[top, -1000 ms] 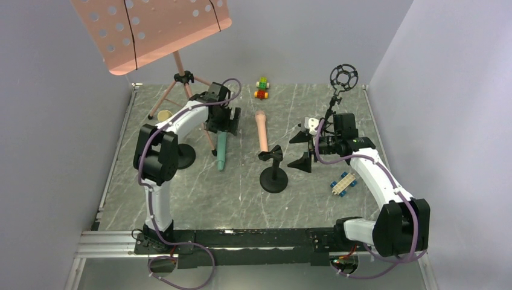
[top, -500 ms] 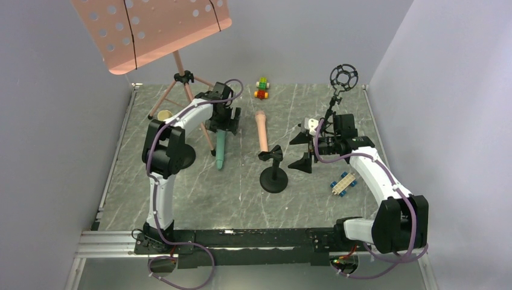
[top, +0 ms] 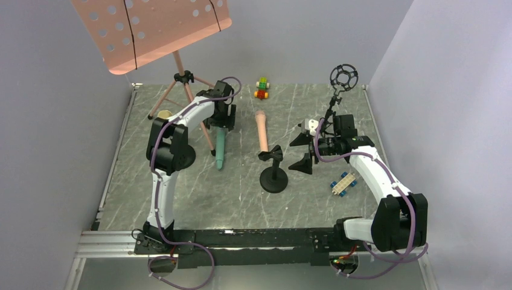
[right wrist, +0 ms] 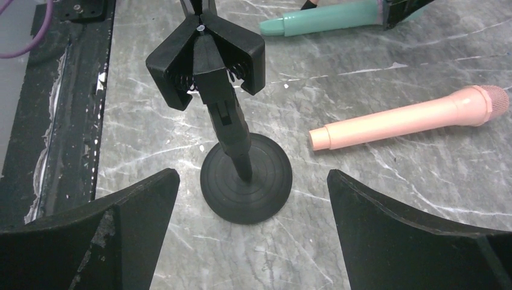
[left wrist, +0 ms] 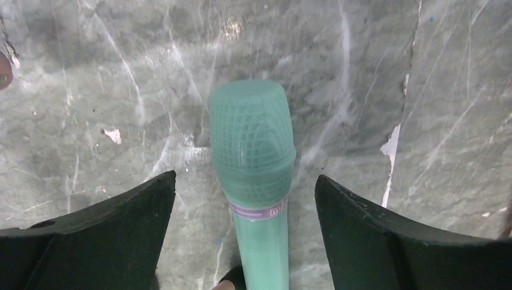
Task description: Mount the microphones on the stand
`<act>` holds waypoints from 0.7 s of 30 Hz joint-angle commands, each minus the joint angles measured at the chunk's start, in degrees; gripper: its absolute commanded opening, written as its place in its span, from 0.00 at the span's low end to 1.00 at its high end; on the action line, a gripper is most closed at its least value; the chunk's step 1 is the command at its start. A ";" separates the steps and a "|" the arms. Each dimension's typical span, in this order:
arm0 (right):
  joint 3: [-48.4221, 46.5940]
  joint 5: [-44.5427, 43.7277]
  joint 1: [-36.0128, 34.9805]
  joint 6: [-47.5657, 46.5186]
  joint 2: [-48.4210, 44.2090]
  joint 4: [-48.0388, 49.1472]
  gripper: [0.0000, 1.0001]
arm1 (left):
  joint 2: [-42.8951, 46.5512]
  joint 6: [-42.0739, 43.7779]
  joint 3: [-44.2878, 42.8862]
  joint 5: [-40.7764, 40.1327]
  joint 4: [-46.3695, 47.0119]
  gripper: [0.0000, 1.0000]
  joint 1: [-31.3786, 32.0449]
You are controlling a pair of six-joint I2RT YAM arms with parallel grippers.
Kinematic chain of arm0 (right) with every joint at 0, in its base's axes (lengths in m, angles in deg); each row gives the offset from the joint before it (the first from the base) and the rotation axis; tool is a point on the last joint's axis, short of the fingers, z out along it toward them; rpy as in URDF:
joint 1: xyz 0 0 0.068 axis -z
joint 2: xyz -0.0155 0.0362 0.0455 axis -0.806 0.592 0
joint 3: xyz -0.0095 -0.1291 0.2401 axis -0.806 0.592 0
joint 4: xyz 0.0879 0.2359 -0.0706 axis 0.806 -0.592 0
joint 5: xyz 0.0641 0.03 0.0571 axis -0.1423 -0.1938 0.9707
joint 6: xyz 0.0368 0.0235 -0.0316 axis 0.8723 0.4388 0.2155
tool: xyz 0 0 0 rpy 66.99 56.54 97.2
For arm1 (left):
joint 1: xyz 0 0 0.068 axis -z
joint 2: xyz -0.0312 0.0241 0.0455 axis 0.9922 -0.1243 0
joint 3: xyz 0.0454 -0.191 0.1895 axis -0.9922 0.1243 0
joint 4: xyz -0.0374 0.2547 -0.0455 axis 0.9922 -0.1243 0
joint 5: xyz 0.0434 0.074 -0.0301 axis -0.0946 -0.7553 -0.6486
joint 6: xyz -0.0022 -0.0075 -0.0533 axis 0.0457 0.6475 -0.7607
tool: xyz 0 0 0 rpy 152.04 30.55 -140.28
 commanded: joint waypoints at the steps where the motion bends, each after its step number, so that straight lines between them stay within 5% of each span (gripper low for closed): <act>1: -1.70 2.75 0.41 -3.09 0.33 -1.93 1.00 | -2.03 -1.22 -3.88 -2.03 -2.41 0.88 0.02; 21: -1.93 3.33 1.31 -3.90 0.16 -2.85 1.00 | -5.30 -1.89 -3.93 2.69 -3.39 0.71 0.36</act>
